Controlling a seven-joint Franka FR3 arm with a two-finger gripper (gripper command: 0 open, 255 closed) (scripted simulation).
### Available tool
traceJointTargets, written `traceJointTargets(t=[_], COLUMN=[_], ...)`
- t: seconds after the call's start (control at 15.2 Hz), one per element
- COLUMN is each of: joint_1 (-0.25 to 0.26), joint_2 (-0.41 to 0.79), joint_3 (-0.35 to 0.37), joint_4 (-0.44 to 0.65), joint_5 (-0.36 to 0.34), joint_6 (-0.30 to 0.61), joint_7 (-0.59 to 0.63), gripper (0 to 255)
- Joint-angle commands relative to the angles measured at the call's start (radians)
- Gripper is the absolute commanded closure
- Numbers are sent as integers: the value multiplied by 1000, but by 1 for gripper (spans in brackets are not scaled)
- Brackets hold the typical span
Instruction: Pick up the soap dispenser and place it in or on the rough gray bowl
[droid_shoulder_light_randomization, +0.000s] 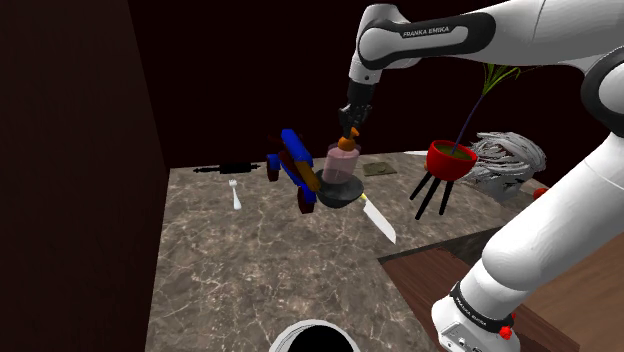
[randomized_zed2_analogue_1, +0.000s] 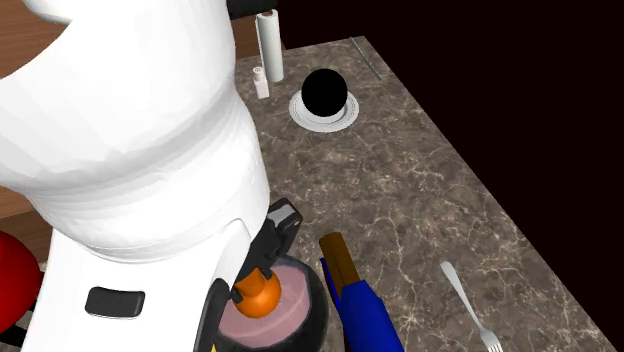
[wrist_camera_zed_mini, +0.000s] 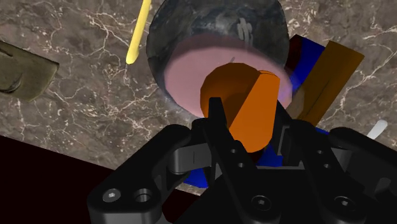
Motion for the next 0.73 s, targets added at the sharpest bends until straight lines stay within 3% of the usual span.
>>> traceJointTargets(t=[0.0, 0.53, 0.59, 0.66], joint_1=[0, 0, 0, 0], joint_2=[3, 3, 3, 3], joint_3=[0, 0, 0, 0], joint_4=[-31, -31, -31, -31], joint_5=[0, 0, 0, 0], joint_6=[35, 35, 35, 35], joint_7=[0, 0, 0, 0], gripper=[255, 255, 0, 0])
